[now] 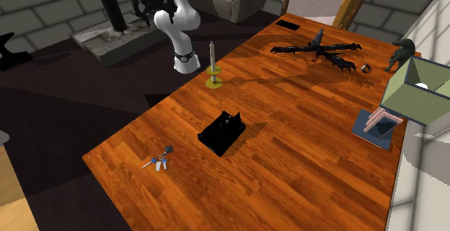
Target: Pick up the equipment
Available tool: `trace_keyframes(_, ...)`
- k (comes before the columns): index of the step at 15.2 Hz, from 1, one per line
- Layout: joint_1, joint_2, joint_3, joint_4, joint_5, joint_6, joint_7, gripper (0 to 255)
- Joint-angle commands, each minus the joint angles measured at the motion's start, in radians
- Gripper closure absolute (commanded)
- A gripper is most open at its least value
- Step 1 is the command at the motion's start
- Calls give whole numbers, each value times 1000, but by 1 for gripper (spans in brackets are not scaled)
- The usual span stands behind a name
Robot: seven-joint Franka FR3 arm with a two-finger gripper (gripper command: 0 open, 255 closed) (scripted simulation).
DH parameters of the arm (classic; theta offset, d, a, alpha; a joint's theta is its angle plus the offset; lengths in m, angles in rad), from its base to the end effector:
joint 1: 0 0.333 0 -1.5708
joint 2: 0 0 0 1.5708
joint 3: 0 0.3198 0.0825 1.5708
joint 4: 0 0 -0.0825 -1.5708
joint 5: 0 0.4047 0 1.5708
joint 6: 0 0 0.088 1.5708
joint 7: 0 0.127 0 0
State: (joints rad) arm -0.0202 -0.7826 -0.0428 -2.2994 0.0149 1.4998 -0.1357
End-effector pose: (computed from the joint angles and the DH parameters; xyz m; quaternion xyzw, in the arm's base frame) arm 0.3179 -0.0220 0.5935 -0.9988 -0.0431 0.0066 0.0232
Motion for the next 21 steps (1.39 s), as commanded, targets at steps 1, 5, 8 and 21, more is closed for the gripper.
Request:
trace_keyframes(1, 0, 0, 0, 0, 0, 0, 0, 0)
trace_keyframes(5, 20, 57, 53, -45, 49, 113, 64, 0)
trace_keyframes(8, 35, 113, 93, -64, 82, 200, 108, 0)
trace_keyframes(21, 88, 470, 257, -7, 157, 554, 294, 0)
